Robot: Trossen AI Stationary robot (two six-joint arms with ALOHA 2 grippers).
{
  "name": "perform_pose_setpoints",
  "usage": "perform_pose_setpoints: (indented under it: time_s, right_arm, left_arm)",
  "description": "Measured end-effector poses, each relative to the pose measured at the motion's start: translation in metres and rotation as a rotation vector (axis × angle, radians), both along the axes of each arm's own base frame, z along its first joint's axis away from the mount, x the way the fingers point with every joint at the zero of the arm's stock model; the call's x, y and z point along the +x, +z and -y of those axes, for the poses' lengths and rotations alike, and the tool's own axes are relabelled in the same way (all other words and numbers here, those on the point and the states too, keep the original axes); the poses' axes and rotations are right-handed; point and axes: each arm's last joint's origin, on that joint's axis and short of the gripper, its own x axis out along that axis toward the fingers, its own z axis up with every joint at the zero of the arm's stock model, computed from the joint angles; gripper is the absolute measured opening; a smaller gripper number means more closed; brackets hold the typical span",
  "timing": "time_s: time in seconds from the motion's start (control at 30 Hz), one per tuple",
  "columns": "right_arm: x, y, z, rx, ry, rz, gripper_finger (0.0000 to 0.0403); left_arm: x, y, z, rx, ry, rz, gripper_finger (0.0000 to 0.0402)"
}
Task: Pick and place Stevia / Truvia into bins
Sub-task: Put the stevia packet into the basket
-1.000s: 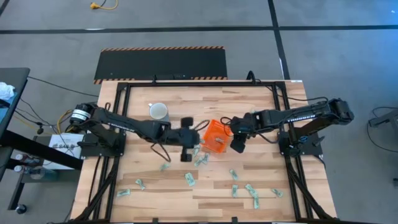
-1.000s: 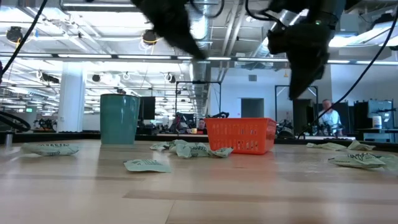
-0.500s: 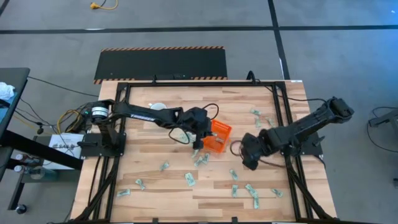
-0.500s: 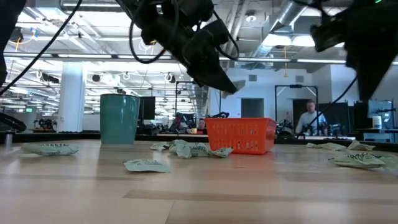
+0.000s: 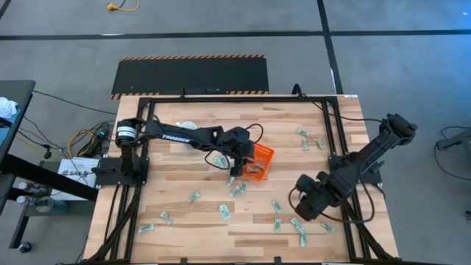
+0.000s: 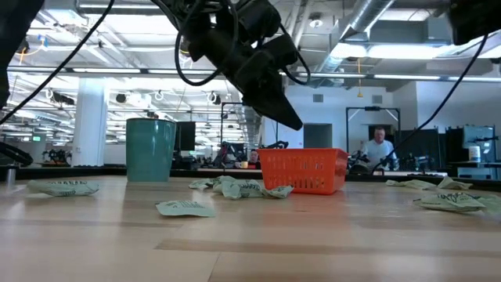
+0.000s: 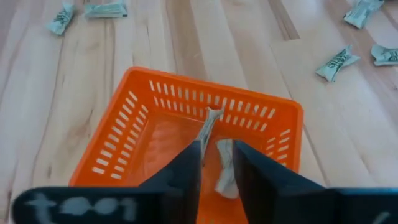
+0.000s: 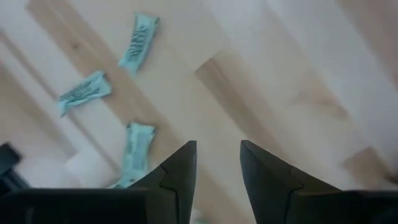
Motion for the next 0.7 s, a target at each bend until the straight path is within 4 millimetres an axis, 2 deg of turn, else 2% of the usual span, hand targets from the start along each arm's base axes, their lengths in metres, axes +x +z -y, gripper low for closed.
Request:
perform_pose_setpoints:
  time_s: [0.17,0.27,0.5,0.6,0.7]
  right_arm:
    - [0.000,0.001,-0.014,0.074,-0.039,0.067,0.0116]
    - [0.002,-0.003,-0.024,0.116,-0.086,0.085,0.0116]
    - [0.010,-0.033,-0.054,0.178,-0.123,0.026,0.0116]
    - [0.013,-0.048,-0.062,0.146,-0.105,-0.029,0.0116]
    - [0.018,-0.055,-0.065,0.103,-0.066,-0.055,0.0116]
  left_arm:
    - [-0.006,0.010,0.000,-0.002,0.002,-0.045,0.0128]
    - [-0.013,0.028,0.001,-0.008,0.004,-0.123,0.0139]
    - [-0.043,0.062,0.011,-0.032,0.042,-0.274,0.0138]
    - [-0.058,0.068,0.019,-0.001,0.091,-0.340,0.0135]
    - [-0.065,0.071,0.027,0.038,0.137,-0.364,0.0134]
